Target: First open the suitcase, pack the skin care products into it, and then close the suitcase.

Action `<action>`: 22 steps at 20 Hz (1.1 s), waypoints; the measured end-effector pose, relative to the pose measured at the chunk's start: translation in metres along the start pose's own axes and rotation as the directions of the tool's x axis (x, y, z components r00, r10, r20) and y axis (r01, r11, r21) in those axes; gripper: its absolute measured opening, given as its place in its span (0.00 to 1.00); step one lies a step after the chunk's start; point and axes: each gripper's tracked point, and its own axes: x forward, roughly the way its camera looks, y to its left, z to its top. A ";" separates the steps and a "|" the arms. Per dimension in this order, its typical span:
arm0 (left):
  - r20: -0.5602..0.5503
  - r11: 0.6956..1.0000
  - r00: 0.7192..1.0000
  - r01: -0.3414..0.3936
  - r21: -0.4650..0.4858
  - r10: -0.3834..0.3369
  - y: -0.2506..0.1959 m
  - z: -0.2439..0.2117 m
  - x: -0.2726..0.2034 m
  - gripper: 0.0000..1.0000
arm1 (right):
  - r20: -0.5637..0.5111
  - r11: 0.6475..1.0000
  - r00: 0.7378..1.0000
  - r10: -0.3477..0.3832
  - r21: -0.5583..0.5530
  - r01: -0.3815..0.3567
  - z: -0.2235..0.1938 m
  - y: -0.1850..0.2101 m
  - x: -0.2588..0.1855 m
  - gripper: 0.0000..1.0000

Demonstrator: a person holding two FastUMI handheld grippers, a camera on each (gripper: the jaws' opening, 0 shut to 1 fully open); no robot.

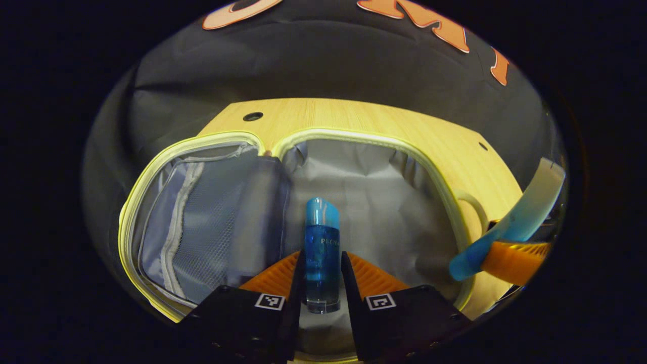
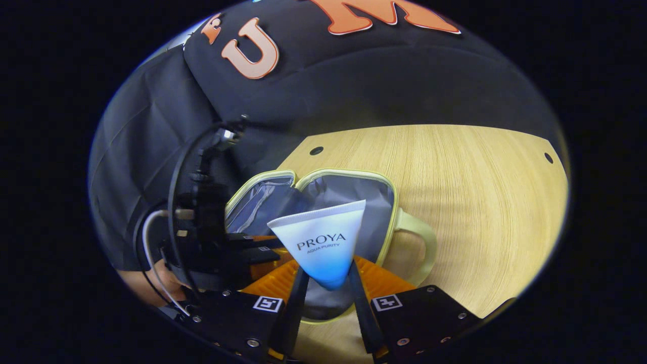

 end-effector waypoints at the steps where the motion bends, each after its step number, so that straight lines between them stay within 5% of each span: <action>1: 0.038 1.000 0.999 0.004 -0.007 -0.004 0.004 0.009 -0.010 0.41 | -0.013 1.000 1.000 0.001 0.002 -0.001 0.000 0.002 0.003 0.50; 4: 0.146 0.999 0.989 -0.015 -0.030 0.019 0.028 0.032 -0.045 0.54 | -0.050 1.000 0.999 0.000 0.002 0.001 -0.006 0.002 0.013 0.51; 8: 0.226 0.994 0.971 -0.063 -0.091 0.082 0.076 0.043 -0.087 0.83 | -0.118 0.998 0.993 -0.011 0.062 0.019 -0.020 -0.003 0.031 0.50; 16: 0.203 0.947 0.949 -0.183 -0.263 0.240 0.210 0.019 -0.167 0.95 | -0.234 0.957 0.966 -0.112 0.237 0.169 -0.033 -0.021 0.054 0.51; 22: 0.182 0.906 0.935 -0.226 -0.358 0.306 0.278 0.015 -0.155 0.99 | -0.261 0.928 0.958 -0.119 0.315 0.201 -0.029 -0.018 0.046 0.61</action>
